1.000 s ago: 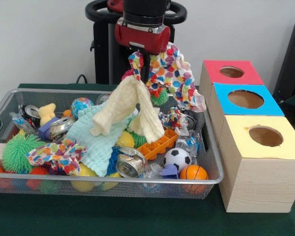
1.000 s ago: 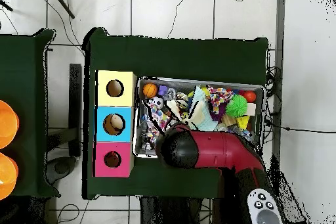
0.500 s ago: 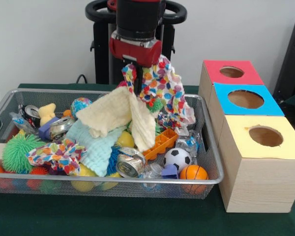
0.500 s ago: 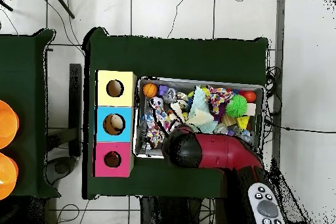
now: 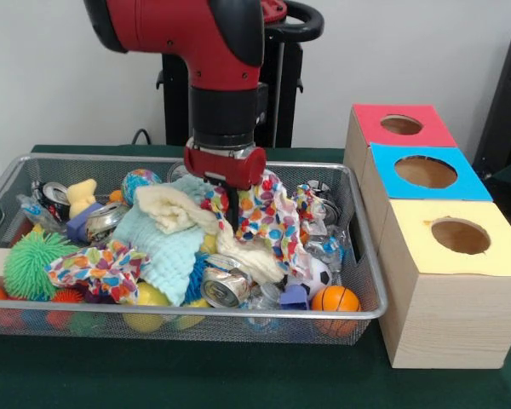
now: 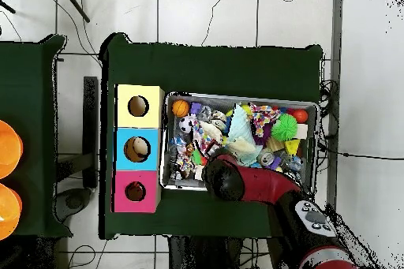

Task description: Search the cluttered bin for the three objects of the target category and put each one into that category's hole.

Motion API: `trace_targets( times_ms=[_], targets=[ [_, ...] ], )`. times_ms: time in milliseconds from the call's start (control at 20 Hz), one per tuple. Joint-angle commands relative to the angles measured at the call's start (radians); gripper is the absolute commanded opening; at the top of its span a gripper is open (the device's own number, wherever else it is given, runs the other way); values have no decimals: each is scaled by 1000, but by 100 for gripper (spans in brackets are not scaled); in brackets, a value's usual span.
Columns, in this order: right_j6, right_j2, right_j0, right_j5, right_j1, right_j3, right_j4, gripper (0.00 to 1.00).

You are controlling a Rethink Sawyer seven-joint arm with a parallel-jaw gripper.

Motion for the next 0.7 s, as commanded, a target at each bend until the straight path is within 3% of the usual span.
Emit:
trace_targets(
  times_ms=[50,300,350,700],
  targets=[
    [69,41,-31,-15,134,-93,1,0],
    [49,44,-41,-27,156,-106,-8,0],
    [52,51,-48,-42,158,-102,-14,100],
    [44,54,-50,-7,151,-104,-7,100]
  ],
)
